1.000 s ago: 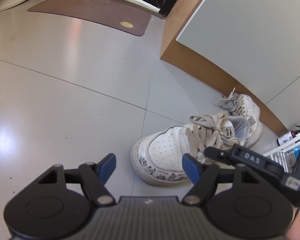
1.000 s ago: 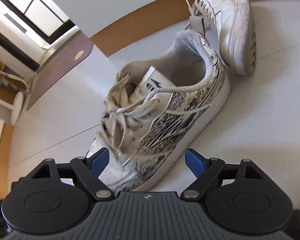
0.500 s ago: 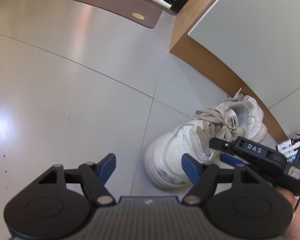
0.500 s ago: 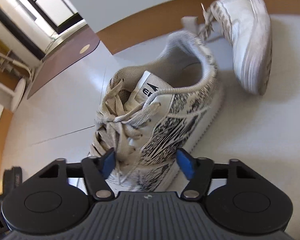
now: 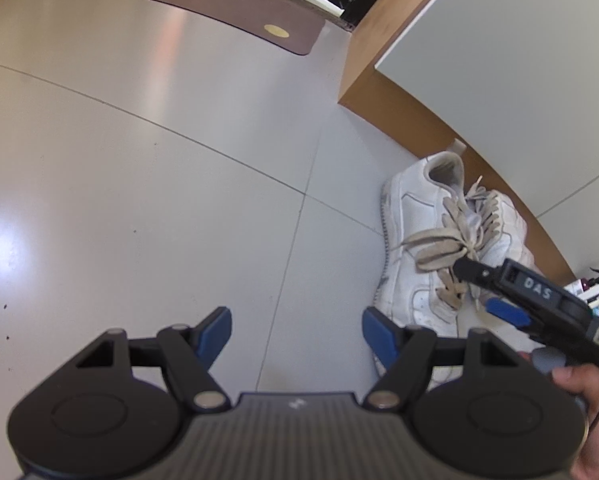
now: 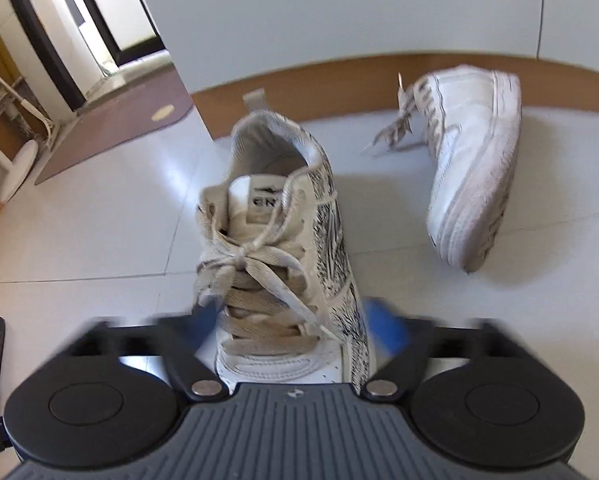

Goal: Organize scattered shoes
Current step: 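Grasp the sneaker's toe with the right gripper while the left gripper releases it, then lift the white sneaker with the right gripper away from the wall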

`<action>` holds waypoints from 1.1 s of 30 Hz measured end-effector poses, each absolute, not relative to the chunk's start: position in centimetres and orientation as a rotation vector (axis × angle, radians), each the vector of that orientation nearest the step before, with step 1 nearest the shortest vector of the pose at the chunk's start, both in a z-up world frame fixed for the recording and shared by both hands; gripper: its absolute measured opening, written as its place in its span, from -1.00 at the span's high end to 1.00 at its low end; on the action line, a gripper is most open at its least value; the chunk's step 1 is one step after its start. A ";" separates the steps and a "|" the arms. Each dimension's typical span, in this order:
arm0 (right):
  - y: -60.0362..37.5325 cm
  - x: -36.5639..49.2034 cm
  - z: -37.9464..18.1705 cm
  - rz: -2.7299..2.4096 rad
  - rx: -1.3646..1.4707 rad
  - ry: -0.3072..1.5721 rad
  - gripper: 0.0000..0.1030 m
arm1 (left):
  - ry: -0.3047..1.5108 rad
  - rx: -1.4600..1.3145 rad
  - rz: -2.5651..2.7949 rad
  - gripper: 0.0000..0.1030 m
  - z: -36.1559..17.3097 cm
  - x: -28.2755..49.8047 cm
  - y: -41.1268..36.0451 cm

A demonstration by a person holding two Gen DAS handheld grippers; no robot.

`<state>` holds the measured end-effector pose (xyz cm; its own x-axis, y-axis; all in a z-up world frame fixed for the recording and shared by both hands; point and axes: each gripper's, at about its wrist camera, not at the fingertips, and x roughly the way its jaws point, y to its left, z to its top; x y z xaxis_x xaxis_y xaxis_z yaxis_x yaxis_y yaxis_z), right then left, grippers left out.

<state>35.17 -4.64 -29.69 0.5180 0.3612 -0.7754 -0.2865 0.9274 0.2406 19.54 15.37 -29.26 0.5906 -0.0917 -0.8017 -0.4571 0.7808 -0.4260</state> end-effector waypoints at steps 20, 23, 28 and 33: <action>-3.2 36.2 -32.2 0.320 -0.022 1.113 -0.74 | 0.931 -0.688 0.214 -0.43 -29.5 21.9 14.7; -3.6 35.5 -32.1 0.272 -0.006 1.129 -0.67 | 0.931 -0.699 0.223 -0.43 -29.6 21.6 14.8; -3.7 34.5 -32.1 0.246 -0.016 1.128 -0.63 | 0.923 -0.693 0.215 -0.43 -29.3 22.0 14.4; -3.9 34.1 -31.9 0.214 0.018 1.152 -0.61 | 0.917 -0.692 0.204 -0.43 -29.2 23.0 13.6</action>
